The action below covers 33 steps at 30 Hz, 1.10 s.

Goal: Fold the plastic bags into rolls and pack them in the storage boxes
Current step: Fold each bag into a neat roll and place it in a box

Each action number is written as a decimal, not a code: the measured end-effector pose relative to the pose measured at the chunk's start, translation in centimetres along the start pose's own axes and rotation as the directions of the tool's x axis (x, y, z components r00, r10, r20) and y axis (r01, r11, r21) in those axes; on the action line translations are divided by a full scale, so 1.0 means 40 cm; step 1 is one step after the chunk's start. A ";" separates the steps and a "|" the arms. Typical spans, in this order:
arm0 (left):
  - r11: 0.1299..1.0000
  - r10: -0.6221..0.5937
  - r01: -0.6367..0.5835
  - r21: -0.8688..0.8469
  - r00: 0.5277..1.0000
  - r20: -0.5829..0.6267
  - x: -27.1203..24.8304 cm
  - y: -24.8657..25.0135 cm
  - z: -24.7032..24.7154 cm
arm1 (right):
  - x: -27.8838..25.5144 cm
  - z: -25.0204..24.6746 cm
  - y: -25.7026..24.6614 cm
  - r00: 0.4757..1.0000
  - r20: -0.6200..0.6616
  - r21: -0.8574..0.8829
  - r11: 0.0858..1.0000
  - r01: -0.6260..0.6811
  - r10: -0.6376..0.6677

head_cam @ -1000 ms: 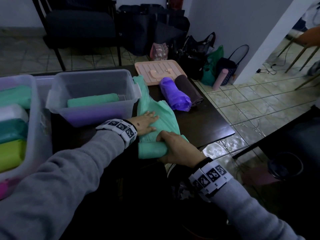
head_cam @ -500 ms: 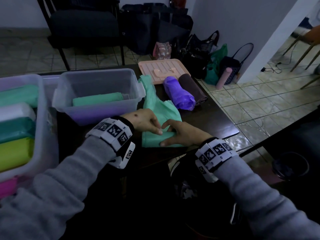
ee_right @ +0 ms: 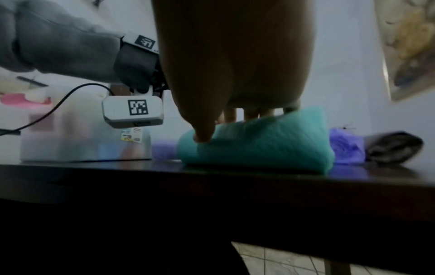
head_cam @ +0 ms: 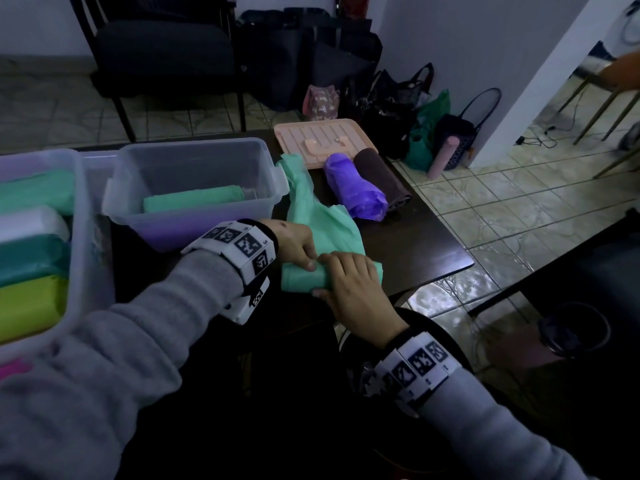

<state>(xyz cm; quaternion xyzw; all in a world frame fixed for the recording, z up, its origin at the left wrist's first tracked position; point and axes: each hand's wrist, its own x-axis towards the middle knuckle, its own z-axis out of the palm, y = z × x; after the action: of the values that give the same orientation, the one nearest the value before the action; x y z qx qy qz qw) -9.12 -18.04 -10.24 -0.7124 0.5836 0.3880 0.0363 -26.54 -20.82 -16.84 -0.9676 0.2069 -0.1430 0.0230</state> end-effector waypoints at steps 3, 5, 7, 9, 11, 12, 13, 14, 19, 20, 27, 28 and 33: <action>1.000 -0.006 0.006 0.007 1.000 0.008 -0.008 -0.001 -0.001 | -0.003 0.010 0.011 0.997 0.076 -0.034 0.999 -0.012 0.015; 1.000 -0.008 0.006 -0.022 0.995 -0.095 -0.013 0.000 0.005 | 0.010 0.003 0.024 0.986 0.165 0.036 0.999 -0.007 0.001; 0.997 -0.026 0.003 -0.079 0.957 -0.288 -0.021 0.005 0.019 | 0.033 -0.010 0.036 0.968 0.250 0.091 0.995 -0.035 0.012; 0.994 -0.021 -0.023 -0.106 0.919 -0.395 -0.024 0.006 0.036 | 0.055 -0.021 0.048 0.937 0.347 0.107 0.991 -0.085 0.043; 0.996 -0.012 -0.024 -0.089 0.923 -0.384 -0.030 0.005 0.053 | 0.076 -0.032 0.051 0.893 0.443 0.115 0.982 -0.149 0.084; 0.998 -0.012 -0.013 -0.067 0.931 -0.366 -0.032 0.003 0.061 | 0.085 -0.035 0.051 0.876 0.472 0.123 0.977 -0.175 0.098; 0.999 -0.016 0.002 -0.039 0.936 -0.352 -0.032 -0.001 0.067 | 0.094 -0.038 0.050 0.864 0.493 0.127 0.973 -0.191 0.105; 1.000 -0.018 0.014 -0.012 0.938 -0.347 -0.032 -0.003 0.074 | 0.100 -0.038 0.052 0.853 0.510 0.123 0.972 -0.201 0.112; 0.997 -0.040 0.058 0.044 0.940 -0.340 -0.035 0.000 0.077 | 0.096 -0.049 0.038 0.861 0.497 0.105 0.977 -0.185 0.109; 0.997 -0.046 0.064 0.047 0.948 -0.316 -0.038 0.003 0.071 | 0.085 -0.050 0.031 0.883 0.458 0.106 0.980 -0.169 0.103; 0.995 -0.030 0.025 -0.097 0.998 -0.051 -0.058 -0.014 0.058 | 0.016 -0.057 -0.007 0.946 0.318 0.127 0.986 -0.107 0.062; 0.993 -0.022 0.021 -0.119 1.000 -0.014 -0.061 -0.021 0.061 | 0.013 -0.060 -0.009 0.940 0.337 0.161 0.980 -0.115 0.055; 0.975 -0.015 0.024 -0.221 0.999 0.041 -0.072 -0.041 0.065 | 0.022 -0.076 -0.003 0.887 0.461 0.290 0.940 -0.181 0.028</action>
<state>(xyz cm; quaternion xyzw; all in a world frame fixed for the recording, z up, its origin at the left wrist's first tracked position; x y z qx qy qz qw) -9.07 -13.89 -10.99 -0.7100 0.5289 0.4641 -0.0280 -26.57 -21.02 -13.68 -0.9442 0.2220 0.0543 0.2371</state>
